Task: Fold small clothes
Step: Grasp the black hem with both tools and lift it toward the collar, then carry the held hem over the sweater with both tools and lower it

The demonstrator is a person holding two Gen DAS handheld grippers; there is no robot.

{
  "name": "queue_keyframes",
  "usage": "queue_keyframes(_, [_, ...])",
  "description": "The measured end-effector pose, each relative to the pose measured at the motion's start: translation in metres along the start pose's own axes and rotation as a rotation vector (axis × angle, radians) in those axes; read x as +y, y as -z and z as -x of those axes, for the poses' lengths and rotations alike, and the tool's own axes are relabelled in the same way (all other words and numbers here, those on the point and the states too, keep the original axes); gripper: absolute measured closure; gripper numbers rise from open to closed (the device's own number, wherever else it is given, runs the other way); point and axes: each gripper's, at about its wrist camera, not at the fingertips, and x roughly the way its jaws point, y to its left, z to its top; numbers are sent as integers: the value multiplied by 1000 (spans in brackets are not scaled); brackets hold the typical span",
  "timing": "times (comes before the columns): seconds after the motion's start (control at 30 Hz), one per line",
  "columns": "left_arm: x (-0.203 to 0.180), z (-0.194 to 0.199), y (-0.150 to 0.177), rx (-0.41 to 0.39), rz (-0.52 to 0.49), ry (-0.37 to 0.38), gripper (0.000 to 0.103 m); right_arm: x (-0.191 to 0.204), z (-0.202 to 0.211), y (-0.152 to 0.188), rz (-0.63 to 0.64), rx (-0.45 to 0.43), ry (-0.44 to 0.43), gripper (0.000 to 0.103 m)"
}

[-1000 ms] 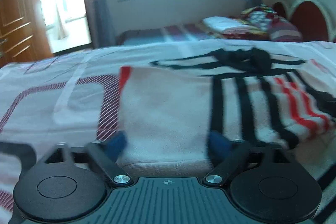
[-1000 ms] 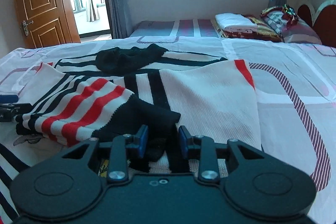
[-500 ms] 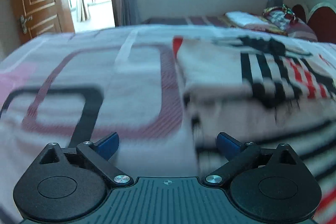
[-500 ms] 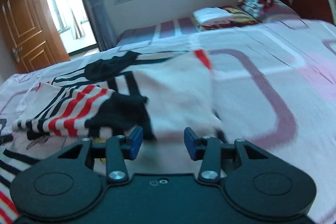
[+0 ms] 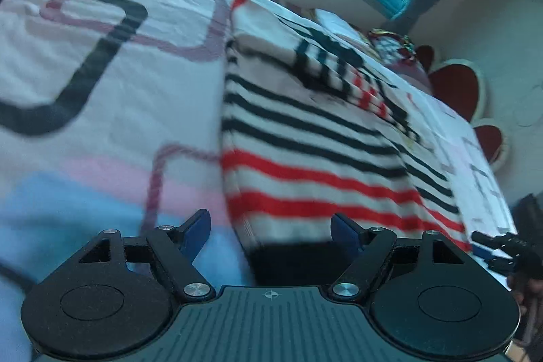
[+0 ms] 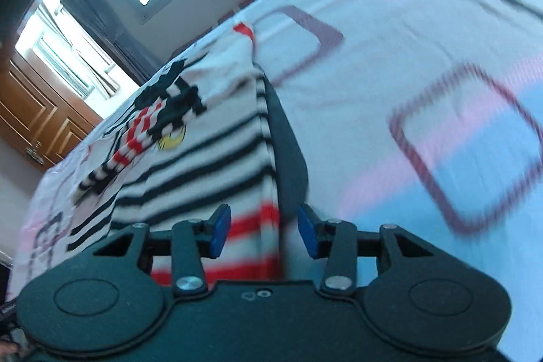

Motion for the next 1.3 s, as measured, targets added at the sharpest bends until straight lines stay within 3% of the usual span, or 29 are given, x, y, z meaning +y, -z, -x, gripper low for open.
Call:
queue_keyframes(0.13, [1, 10, 26, 19, 79, 96, 26, -9, 17, 24, -66, 31, -60, 60])
queue_keyframes(0.3, [9, 19, 56, 35, 205, 201, 36, -10, 29, 53, -99, 62, -132, 61])
queue_keyframes(0.5, [27, 9, 61, 27, 362, 291, 37, -23, 28, 69, -236, 77, -251, 62])
queue_keyframes(0.67, [23, -5, 49, 39, 368, 316, 40, -26, 6, 60, -293, 110, -311, 80])
queue_keyframes(0.8, [17, -13, 45, 49, 339, 291, 51, -21, -2, 61, -277, 129, -317, 82])
queue_keyframes(0.93, [9, -9, 47, 36, 279, 265, 53, -16, -2, 65, -234, 148, -297, 86])
queue_keyframes(1.0, [5, -10, 45, 36, 241, 226, 68, -14, -1, 64, -219, 149, -279, 93])
queue_keyframes(1.03, [3, -12, 44, 44, 226, 203, 88, -12, -2, 64, -201, 153, -262, 95])
queue_keyframes(1.07, [1, -15, 44, 62, 213, 178, 95, -10, -1, 63, -183, 150, -256, 96])
queue_keyframes(1.1, [2, -16, 43, 56, 211, 177, 95, -9, 2, 62, -164, 142, -253, 96])
queue_keyframes(1.17, [2, -9, 43, 26, 207, 174, 96, -3, 10, 59, -124, 110, -251, 96])
queue_keyframes(1.3, [15, 32, 49, -176, 250, 297, 97, 4, 41, 52, -77, 25, -285, 97])
